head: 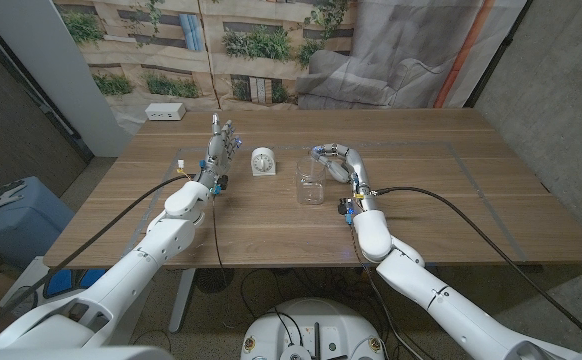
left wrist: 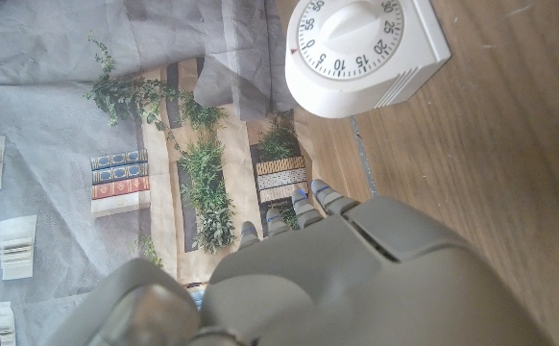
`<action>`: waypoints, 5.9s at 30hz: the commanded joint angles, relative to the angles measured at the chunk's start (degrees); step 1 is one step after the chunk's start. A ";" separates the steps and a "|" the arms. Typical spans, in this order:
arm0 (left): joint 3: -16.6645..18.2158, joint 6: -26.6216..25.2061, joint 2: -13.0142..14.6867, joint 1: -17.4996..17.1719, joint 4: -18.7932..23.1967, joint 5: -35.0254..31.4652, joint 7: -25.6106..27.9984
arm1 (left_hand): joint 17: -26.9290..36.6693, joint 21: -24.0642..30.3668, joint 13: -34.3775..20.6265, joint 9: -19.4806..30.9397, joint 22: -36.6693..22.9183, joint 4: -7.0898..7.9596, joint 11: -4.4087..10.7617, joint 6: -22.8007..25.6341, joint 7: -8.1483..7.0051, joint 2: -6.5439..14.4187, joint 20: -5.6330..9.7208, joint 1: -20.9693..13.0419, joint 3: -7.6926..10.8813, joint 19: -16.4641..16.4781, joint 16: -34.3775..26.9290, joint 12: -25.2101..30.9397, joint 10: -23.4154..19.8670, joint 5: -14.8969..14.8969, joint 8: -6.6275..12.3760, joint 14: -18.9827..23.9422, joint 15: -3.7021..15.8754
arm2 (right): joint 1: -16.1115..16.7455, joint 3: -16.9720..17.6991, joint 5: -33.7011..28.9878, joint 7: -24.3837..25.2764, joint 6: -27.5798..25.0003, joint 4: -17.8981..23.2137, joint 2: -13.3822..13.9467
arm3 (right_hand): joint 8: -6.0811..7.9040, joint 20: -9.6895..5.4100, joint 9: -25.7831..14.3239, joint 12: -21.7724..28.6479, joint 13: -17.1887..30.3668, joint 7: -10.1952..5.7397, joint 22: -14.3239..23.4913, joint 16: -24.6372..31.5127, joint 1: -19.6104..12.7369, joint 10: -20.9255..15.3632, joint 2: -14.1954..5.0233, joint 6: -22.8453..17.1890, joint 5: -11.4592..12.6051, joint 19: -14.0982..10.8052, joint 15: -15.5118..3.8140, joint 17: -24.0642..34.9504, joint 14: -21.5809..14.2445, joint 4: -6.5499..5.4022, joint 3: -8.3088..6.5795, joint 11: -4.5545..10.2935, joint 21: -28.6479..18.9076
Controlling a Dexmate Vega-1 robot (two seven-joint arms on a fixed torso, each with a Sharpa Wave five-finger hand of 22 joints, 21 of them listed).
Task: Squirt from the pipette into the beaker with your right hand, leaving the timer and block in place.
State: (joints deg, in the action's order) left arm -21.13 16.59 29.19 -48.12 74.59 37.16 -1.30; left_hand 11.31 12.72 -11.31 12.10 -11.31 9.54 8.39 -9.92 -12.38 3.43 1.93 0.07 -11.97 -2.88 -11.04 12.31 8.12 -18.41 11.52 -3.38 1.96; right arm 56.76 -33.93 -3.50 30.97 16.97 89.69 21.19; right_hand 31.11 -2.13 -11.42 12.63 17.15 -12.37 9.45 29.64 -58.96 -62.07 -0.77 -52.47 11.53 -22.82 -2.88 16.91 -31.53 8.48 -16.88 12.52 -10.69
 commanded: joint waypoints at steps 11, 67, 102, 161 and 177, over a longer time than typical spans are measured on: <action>0.01 -0.04 0.00 -0.02 0.02 -0.01 0.03 | 0.08 0.30 -0.32 0.14 -0.14 -0.14 0.09 -0.24 -0.33 2.55 5.25 0.07 -0.33 -0.30 -0.33 0.25 0.21 -0.34 0.34 -0.53 6.68 | 0.40 0.75 1.44 -2.09 -1.38 2.24 1.33 | -1.04 0.32 -0.08 -0.48 0.00 -0.17 0.20 -0.34 1.47 1.55 -0.09 1.58 -0.21 0.43 -7.82 0.40 0.98 -0.21 0.86 -0.02 -0.09; 0.01 -0.05 0.00 -0.03 0.04 -0.01 0.04 | 0.08 0.29 -0.32 0.14 -0.14 -0.13 0.11 -0.24 -0.33 2.55 5.22 0.08 -0.33 -0.33 -0.31 0.24 0.25 -0.33 0.34 -0.57 6.67 | 2.41 4.79 8.62 -6.16 -6.70 16.28 3.38 | -1.27 1.34 0.03 0.23 0.72 -0.24 0.21 -0.14 2.67 1.60 -0.69 0.66 0.07 0.53 -7.70 0.89 1.36 -0.22 1.43 0.00 -0.19; 0.01 -0.05 0.01 -0.04 0.05 -0.01 0.04 | 0.08 0.29 -0.31 0.13 -0.14 -0.13 0.12 -0.27 -0.32 2.54 5.24 0.09 -0.34 -0.33 -0.32 0.24 0.25 -0.33 0.33 -0.55 6.68 | -2.92 5.88 10.98 -7.66 -9.80 17.23 3.21 | -1.59 2.72 0.06 0.35 1.01 -0.05 0.21 0.06 3.21 1.70 -0.65 0.38 0.27 0.23 -7.49 1.13 1.46 0.03 1.83 -0.02 -0.31; -0.02 -0.02 0.10 0.00 -0.07 0.11 -0.43 | 0.08 0.32 -0.31 0.13 -0.14 -0.14 0.20 -0.24 -0.33 2.55 5.25 0.07 -0.33 -0.25 -0.34 0.27 0.16 -0.34 0.35 -0.50 6.69 | -13.63 3.06 4.37 -4.06 -7.68 -0.23 0.96 | -2.10 1.83 0.03 0.41 1.37 0.06 0.21 0.19 2.79 2.25 -0.89 0.00 0.59 -0.05 -7.92 1.25 1.21 0.54 1.78 -0.11 -0.30; 0.01 -0.02 0.00 -0.05 0.01 -0.01 0.02 | 0.08 0.28 -0.32 0.14 -0.14 -0.13 0.00 -0.23 -0.32 2.54 5.25 0.09 -0.34 -0.35 -0.32 0.22 0.29 -0.33 0.35 -0.54 6.63 | -16.82 1.24 4.92 -6.38 -4.78 -7.04 -0.01 | -2.20 1.81 0.01 0.39 1.39 0.09 0.20 0.06 2.82 2.41 -0.93 -0.03 0.62 -0.09 -8.00 1.17 1.12 0.52 1.76 -0.15 -0.29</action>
State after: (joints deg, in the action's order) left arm -21.12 16.57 29.19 -48.17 74.58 37.15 -1.46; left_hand 11.28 12.72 -11.31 12.10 -11.31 9.54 8.39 -9.92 -12.38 3.43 1.93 0.07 -11.97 -2.88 -11.04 12.31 8.12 -18.41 11.52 -3.38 1.96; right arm 42.03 -31.39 1.37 25.86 9.61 87.41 21.96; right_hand 29.02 -0.21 -11.34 12.58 18.27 -12.26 9.45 29.70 -55.81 -59.87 -1.37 -51.99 11.88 -22.96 -2.77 17.94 -30.00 8.86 -14.93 12.49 -10.69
